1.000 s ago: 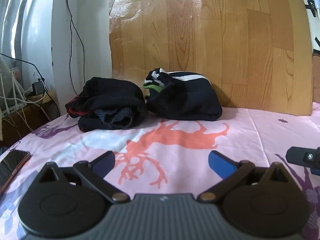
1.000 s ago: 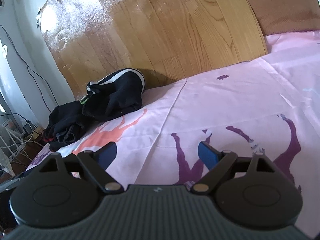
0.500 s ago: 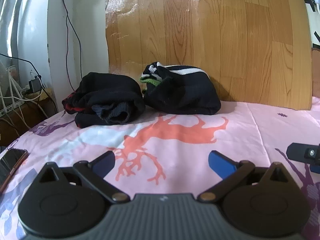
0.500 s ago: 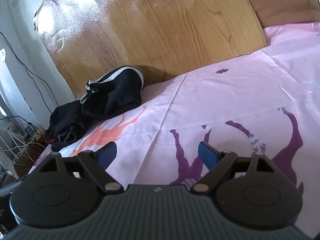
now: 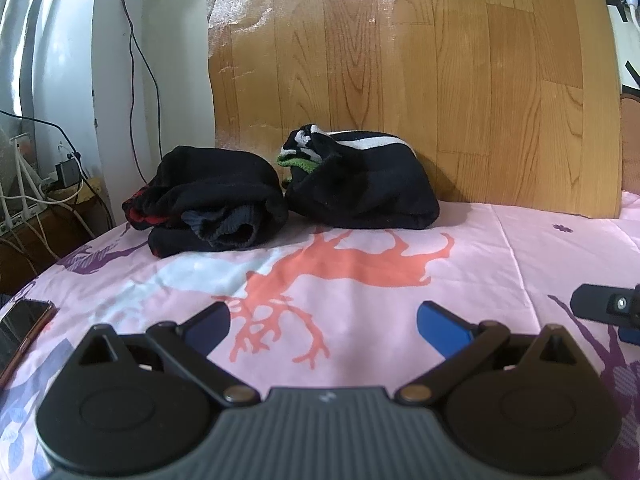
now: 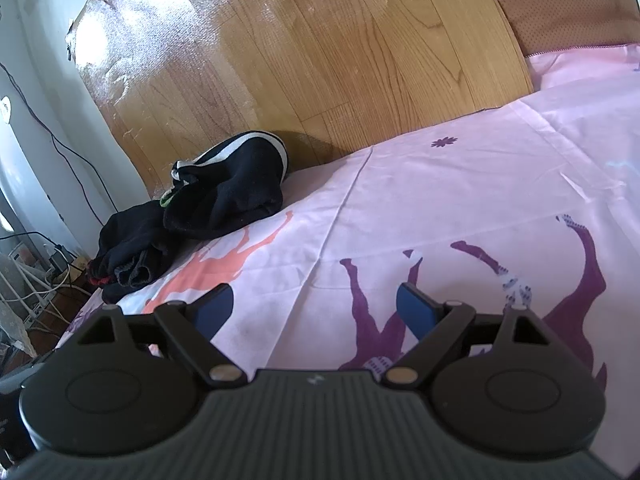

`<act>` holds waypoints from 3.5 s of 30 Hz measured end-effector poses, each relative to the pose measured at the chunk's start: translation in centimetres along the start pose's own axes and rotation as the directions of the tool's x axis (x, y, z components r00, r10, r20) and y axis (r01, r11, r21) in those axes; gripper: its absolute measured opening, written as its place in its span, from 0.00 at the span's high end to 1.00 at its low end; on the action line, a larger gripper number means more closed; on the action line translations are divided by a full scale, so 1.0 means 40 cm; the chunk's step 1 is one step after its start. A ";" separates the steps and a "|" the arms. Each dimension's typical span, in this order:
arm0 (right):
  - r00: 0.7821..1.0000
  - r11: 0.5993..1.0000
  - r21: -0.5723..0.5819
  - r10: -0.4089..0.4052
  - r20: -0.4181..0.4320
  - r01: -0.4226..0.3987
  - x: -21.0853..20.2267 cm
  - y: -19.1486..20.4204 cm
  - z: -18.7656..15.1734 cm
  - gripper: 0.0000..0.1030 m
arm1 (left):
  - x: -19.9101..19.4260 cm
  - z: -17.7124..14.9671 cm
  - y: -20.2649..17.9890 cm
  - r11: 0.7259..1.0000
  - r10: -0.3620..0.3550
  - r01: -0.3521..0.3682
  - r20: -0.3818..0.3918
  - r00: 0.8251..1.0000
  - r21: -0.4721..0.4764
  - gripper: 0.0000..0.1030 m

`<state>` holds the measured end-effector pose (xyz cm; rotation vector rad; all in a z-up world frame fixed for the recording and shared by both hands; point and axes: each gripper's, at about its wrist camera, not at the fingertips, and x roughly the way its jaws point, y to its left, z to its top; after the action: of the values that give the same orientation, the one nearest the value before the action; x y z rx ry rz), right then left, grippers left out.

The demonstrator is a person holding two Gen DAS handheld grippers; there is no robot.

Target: Fold small clothes

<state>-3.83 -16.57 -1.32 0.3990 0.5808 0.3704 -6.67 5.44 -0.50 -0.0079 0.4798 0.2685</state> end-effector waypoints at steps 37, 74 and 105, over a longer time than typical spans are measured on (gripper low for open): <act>1.000 1.000 -0.008 0.009 0.000 -0.009 -0.002 -0.004 0.000 0.12 | 0.002 -0.001 0.000 1.000 -0.012 0.012 -0.006 1.000 0.017 0.00; 1.000 1.000 -0.003 0.011 -0.003 -0.011 -0.002 -0.007 0.003 0.12 | -0.004 -0.002 -0.005 0.999 -0.014 0.014 0.003 1.000 0.049 0.00; 1.000 1.000 -0.002 0.010 -0.002 -0.010 -0.002 -0.007 0.002 0.12 | 0.004 -0.004 -0.008 0.997 -0.008 0.010 -0.034 0.999 0.072 0.00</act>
<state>-3.79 -16.87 -1.36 0.3995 0.5807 0.3811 -6.50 5.16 -0.73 0.0562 0.5231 0.2423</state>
